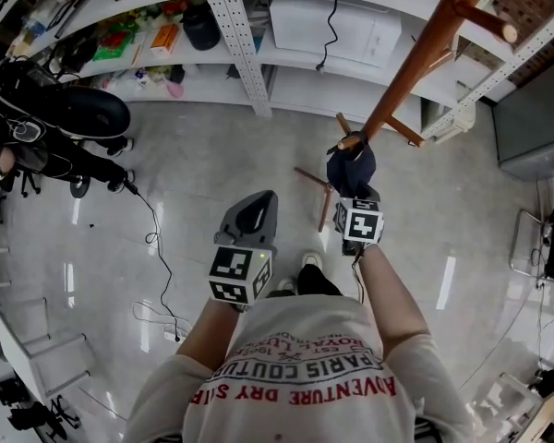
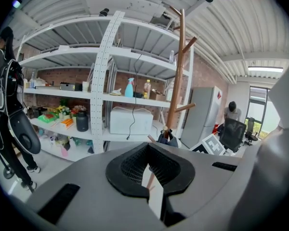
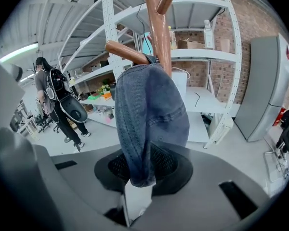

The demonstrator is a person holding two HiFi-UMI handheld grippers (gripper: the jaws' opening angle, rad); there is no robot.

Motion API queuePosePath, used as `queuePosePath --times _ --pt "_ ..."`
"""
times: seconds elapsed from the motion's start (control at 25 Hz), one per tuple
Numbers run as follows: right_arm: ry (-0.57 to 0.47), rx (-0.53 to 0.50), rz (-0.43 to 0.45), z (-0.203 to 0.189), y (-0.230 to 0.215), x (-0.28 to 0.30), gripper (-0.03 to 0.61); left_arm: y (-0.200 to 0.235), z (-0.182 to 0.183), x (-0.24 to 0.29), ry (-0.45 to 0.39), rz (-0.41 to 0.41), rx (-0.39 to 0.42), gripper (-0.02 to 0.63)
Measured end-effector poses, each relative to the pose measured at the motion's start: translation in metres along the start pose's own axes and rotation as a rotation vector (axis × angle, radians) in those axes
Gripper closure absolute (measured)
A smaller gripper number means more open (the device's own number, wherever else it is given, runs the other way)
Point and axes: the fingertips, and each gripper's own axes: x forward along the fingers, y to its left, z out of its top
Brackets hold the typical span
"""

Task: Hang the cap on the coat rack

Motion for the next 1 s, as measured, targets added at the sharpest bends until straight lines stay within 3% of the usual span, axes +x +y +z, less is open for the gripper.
queuePosePath --times 0.08,0.12,0.16,0.32,0.6,0.68,0.72,1.0 --pt "-0.002 0.013 0.011 0.001 -0.001 -0.003 0.528 0.001 -0.001 -0.001 0.000 0.001 -0.003 0.607" --pt "-0.012 0.019 0.015 0.002 -0.002 -0.005 0.424 0.000 0.000 -0.001 -0.002 -0.001 -0.004 0.607" --pt "-0.026 0.027 0.015 0.005 -0.003 -0.009 0.391 0.000 0.000 -0.001 -0.003 -0.003 -0.004 0.607" --pt "-0.091 0.084 0.025 0.019 -0.004 -0.030 0.376 -0.002 0.003 -0.002 -0.010 -0.006 -0.012 0.609" --pt "-0.258 0.151 0.038 0.059 0.002 -0.092 0.386 -0.011 0.019 -0.013 -0.058 -0.026 0.009 0.607" --pt "-0.329 0.157 0.015 0.075 0.001 -0.115 0.512 -0.014 0.027 -0.018 -0.080 -0.031 0.018 0.607" --pt "-0.359 0.156 0.006 0.083 0.000 -0.126 0.531 -0.016 0.031 -0.021 -0.091 -0.033 0.021 0.609" --pt "-0.506 0.067 -0.003 0.117 0.012 -0.192 0.555 -0.027 0.055 -0.038 -0.156 -0.050 0.042 0.607"
